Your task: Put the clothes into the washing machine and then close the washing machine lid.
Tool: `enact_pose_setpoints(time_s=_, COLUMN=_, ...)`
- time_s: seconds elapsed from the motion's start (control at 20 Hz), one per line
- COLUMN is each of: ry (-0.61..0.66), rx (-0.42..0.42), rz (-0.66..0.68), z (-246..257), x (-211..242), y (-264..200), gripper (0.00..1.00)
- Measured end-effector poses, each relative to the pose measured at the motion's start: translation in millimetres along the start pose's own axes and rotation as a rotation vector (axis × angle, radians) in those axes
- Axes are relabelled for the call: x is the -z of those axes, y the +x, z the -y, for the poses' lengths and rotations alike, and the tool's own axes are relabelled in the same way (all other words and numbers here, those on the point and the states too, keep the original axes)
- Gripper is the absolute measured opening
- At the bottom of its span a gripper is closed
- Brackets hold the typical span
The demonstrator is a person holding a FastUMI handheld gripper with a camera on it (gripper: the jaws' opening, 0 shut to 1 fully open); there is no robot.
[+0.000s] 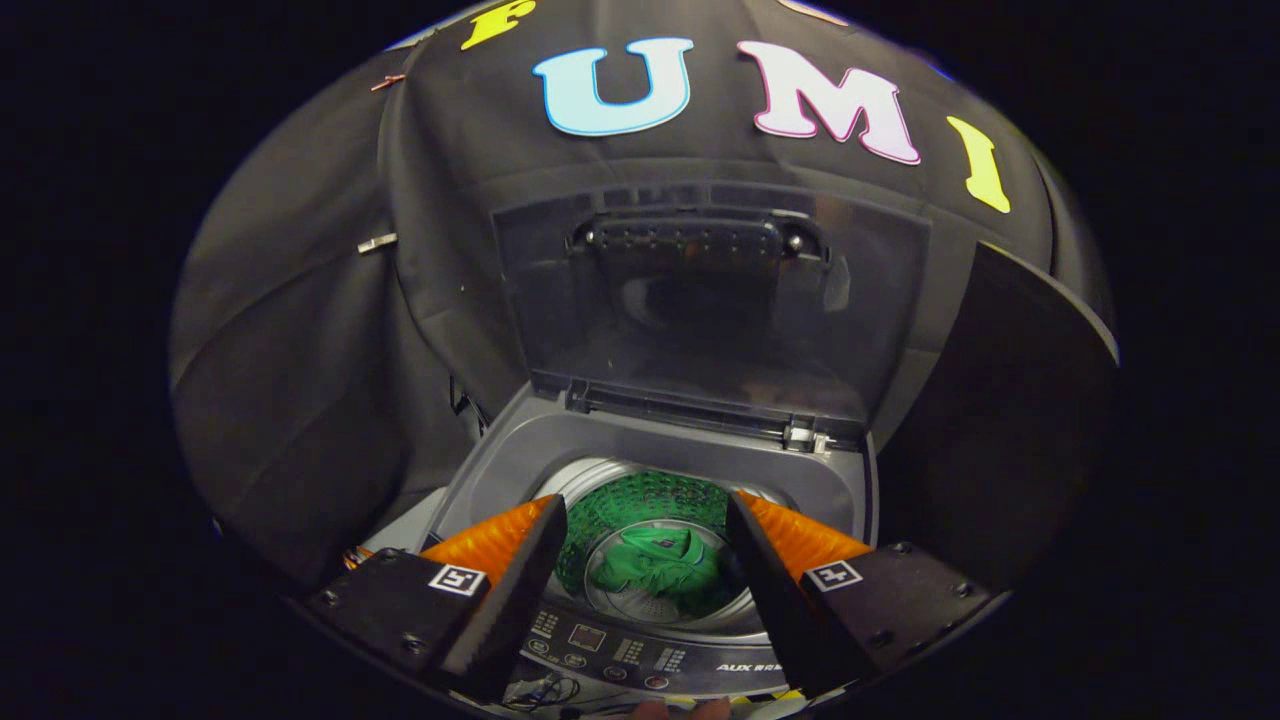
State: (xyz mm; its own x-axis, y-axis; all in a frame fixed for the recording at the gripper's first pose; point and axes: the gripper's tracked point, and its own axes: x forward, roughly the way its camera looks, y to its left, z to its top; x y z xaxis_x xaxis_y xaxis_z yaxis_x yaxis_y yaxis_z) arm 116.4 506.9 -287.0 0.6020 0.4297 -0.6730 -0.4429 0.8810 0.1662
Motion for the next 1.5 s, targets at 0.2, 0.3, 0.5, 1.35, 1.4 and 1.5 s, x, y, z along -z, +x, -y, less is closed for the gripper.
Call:
enact_pose_setpoints(time_s=0.2, ry=0.008, rx=0.034, rz=0.143, z=9.1, x=-35.4, y=-21.8, gripper=1.0)
enact_pose_setpoints(time_s=0.3, ry=0.024, rx=0.039, rz=0.232, z=9.9, x=-63.8, y=-38.0, gripper=1.0)
enact_pose_setpoints(time_s=0.5, ry=0.071, rx=0.029, rz=0.385, z=12.8, x=-135.6, y=-67.2, gripper=1.0)
enact_pose_setpoints(time_s=1.35, ry=0.11, rx=0.087, rz=0.361, z=24.9, x=-283.2, y=40.2, gripper=1.0)
enact_pose_setpoints(time_s=1.4, ry=0.108, rx=0.096, rz=0.347, z=27.3, x=-282.4, y=48.9, gripper=1.0)
enact_pose_setpoints(time_s=1.5, ry=0.12, rx=0.1, rz=0.347, z=29.3, x=-285.3, y=61.6, gripper=1.0)
